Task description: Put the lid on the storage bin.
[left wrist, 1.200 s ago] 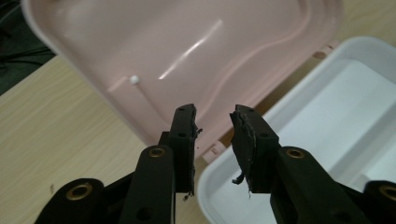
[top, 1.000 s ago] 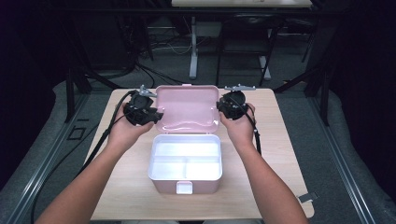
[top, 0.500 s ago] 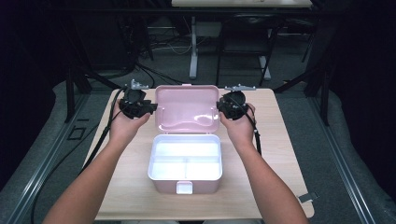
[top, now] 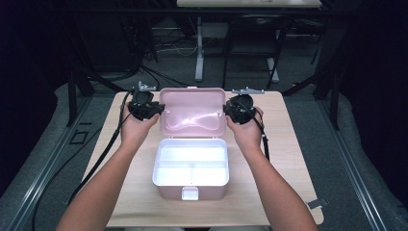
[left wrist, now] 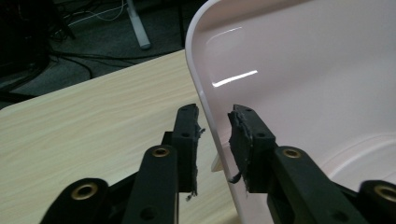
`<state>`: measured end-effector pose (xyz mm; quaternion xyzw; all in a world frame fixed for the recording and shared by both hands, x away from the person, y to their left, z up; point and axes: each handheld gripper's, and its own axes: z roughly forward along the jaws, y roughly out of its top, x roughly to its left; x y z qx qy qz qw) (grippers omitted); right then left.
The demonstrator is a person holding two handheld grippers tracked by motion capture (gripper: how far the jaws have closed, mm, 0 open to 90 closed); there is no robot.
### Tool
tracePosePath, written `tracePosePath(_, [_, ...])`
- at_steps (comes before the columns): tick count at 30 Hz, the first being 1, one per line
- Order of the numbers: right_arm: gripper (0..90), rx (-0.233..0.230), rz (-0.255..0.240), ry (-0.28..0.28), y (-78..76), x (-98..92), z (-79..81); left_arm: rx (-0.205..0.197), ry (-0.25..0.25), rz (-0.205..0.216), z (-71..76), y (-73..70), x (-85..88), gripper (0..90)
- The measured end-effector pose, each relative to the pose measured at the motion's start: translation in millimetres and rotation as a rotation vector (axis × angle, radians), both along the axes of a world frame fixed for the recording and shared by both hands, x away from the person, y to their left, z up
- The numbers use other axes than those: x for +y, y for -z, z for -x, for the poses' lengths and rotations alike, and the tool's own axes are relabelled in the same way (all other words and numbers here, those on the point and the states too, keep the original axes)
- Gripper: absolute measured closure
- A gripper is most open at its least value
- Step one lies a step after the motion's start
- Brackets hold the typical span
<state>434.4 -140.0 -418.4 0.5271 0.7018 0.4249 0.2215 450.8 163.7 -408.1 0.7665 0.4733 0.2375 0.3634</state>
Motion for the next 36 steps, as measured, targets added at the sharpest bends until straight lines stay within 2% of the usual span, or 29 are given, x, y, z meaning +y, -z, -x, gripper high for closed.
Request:
tracePosePath(6, [86.1,0.000,-0.001,0.000,-0.3,-0.4,0.8,-0.018,-0.004,-0.013,0.1,1.1,-0.3,80.2])
tracePosePath(19, [86.1,-0.011,-0.003,-0.002,-1.2,-1.0,3.4,-0.015,-0.001,0.011,2.7,-1.9,2.5,82.0])
tracePosePath(30, [86.1,-0.040,-0.011,-0.017,-5.1,-3.8,11.9,-0.043,0.019,0.023,11.8,-7.8,4.4,82.3])
tracePosePath(31, [86.1,-0.037,-0.015,-0.036,-6.0,-4.8,13.0,-0.050,0.018,0.023,12.9,-8.3,4.4,82.4])
tracePosePath(36, [86.1,-0.059,-0.006,-0.028,-8.6,-5.2,18.7,-0.065,0.030,0.024,19.1,-11.5,5.5,82.5])
